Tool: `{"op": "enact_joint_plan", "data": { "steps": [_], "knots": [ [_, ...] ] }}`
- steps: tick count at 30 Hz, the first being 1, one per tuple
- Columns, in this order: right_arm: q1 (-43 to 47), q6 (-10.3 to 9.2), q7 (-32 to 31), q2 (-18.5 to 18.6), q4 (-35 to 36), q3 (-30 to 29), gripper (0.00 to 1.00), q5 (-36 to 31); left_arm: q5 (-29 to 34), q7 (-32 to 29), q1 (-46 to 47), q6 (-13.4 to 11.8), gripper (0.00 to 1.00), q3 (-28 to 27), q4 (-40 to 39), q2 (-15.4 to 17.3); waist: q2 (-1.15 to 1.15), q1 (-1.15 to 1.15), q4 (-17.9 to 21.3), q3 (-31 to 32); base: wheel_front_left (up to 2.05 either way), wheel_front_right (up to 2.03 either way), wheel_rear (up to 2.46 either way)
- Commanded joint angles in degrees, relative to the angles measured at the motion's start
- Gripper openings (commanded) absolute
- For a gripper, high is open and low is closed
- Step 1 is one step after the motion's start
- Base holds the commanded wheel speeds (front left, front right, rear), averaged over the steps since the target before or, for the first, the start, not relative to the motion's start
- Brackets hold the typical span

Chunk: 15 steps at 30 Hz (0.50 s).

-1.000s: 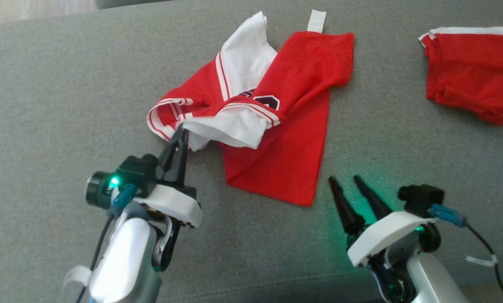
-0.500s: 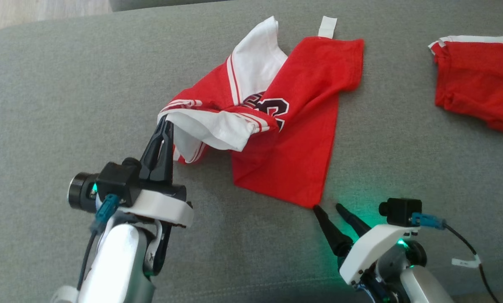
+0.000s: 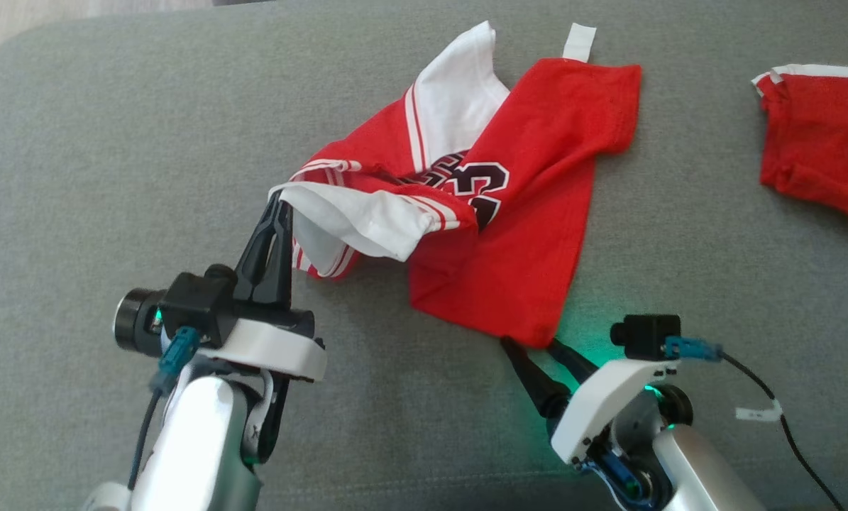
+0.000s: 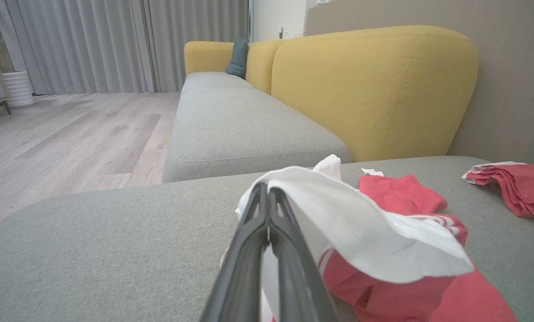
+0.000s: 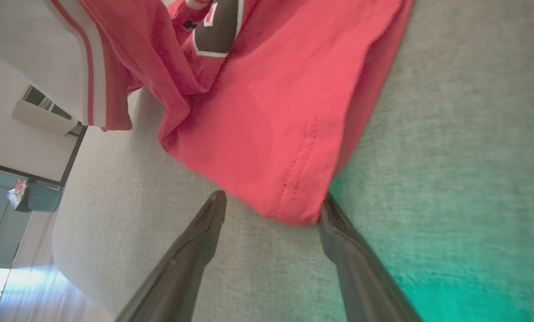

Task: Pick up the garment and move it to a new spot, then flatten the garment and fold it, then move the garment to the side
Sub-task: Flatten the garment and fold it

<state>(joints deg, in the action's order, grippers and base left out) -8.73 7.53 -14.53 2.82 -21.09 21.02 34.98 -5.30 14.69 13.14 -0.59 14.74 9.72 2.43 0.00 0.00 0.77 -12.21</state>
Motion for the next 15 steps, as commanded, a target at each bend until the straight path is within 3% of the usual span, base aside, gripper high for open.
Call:
{"op": "enact_joint_plan", "data": {
  "steps": [1,2,3,4,15],
  "knots": [
    [-1.0,-0.04,-1.0,0.1,0.2,2.2,1.00,0.5,-0.5,0.3,1.8,-0.4,0.00,-1.9,-2.1,0.4,0.00,0.00,-0.3,-0.1,0.00,0.00,0.00],
    [-1.2,-0.04,-1.2,0.1,-0.1,2.5,1.00,0.7,-0.5,0.3,1.9,-0.4,0.00,-1.9,-2.1,0.4,0.00,0.00,-0.5,-0.2,0.00,0.00,0.00],
    [-1.4,-0.04,-1.5,0.1,-0.3,2.8,0.59,0.9,-0.5,0.3,2.0,-0.4,0.00,-1.9,-2.1,0.4,0.00,0.00,-0.7,-0.1,0.00,0.00,0.00],
    [-1.6,-0.04,-1.7,0.1,-0.6,3.0,0.00,1.1,-0.6,0.3,2.1,-0.5,0.00,-2.0,-2.1,0.4,0.00,0.00,-0.9,-0.1,0.00,0.00,0.00],
    [-3.3,-0.04,-0.4,1.3,1.0,-0.6,0.00,0.9,-0.2,0.3,1.8,-1.1,0.00,-4.8,-3.4,0.5,0.00,0.00,-1.7,1.9,0.00,0.00,0.00]
  ]
}}
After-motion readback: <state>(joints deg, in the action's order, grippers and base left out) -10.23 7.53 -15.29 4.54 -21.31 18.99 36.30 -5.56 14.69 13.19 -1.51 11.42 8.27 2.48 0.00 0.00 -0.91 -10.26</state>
